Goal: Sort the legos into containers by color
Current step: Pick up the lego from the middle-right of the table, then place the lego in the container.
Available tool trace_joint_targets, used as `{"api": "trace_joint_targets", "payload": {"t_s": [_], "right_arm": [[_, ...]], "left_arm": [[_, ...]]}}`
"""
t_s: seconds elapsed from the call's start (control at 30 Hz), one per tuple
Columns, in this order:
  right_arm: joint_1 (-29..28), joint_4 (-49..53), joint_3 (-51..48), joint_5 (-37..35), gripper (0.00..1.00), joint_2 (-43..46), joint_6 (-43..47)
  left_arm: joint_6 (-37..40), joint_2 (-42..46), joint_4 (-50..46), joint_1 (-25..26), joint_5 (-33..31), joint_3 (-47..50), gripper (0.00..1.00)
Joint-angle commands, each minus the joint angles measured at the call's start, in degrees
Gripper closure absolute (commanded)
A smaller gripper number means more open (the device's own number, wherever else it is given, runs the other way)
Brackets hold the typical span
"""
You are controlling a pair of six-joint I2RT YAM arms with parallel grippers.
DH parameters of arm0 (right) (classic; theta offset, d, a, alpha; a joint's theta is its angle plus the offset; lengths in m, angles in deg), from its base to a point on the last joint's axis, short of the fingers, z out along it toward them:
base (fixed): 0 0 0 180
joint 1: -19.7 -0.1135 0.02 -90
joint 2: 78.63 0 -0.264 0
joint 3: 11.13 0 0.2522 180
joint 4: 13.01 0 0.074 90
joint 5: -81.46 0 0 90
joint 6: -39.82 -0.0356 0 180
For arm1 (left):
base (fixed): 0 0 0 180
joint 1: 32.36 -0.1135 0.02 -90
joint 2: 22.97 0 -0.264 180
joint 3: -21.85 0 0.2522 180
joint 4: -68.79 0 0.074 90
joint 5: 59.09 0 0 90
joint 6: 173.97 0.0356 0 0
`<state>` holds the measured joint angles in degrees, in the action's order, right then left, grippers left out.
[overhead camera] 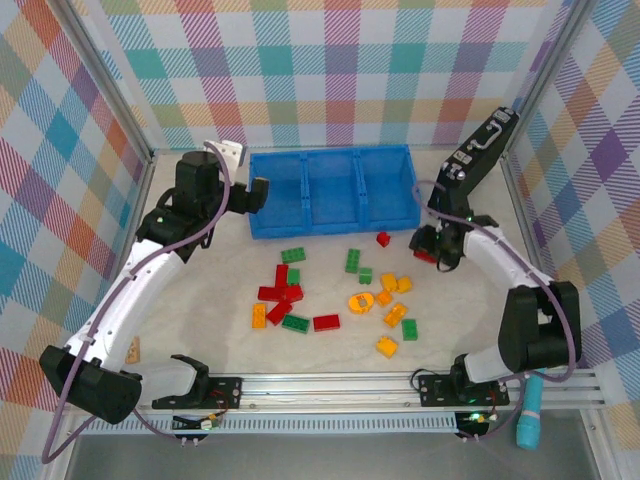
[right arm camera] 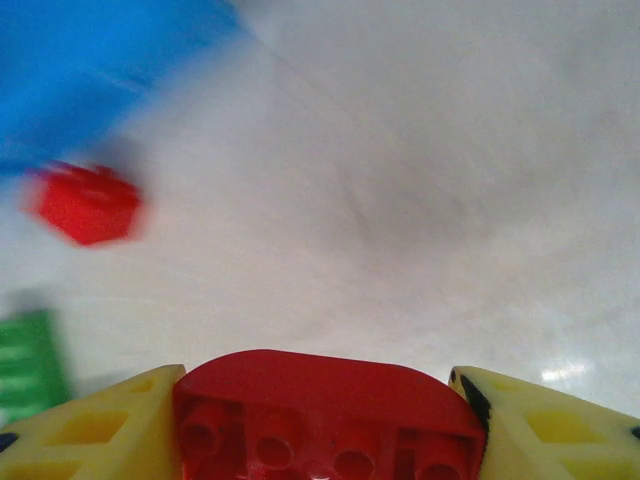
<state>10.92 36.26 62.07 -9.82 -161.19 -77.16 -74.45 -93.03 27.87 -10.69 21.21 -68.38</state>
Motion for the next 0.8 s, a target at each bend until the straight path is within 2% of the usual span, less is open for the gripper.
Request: {"api": "trace_joint_targets", "payload": {"t_s": [0.0, 0.43, 0.6, 0.77], "right_arm": [[-1.53, 2.92, 8.42, 1.28, 0.5, 0.26, 5.57], [-5.28, -1.84, 38.04, 0.56, 0.49, -27.59, 14.78], [-6.14, -2.0, 43.1, -1.12, 0.46, -34.66, 16.67], [-7.4, -0.89, 45.56, -2.67, 0.39, -38.56, 18.42]], "left_arm": [[0.43, 0.74, -1.1, 0.37, 1.82, -2.72, 0.0], [-1.3, 2.58, -7.95, 0.48, 6.82, -10.09, 0.0], [-1.0, 2.63, -10.4, 0.48, 8.19, -11.66, 0.0], [-0.64, 2.69, -11.12, 0.48, 8.11, -11.61, 0.0]]}}
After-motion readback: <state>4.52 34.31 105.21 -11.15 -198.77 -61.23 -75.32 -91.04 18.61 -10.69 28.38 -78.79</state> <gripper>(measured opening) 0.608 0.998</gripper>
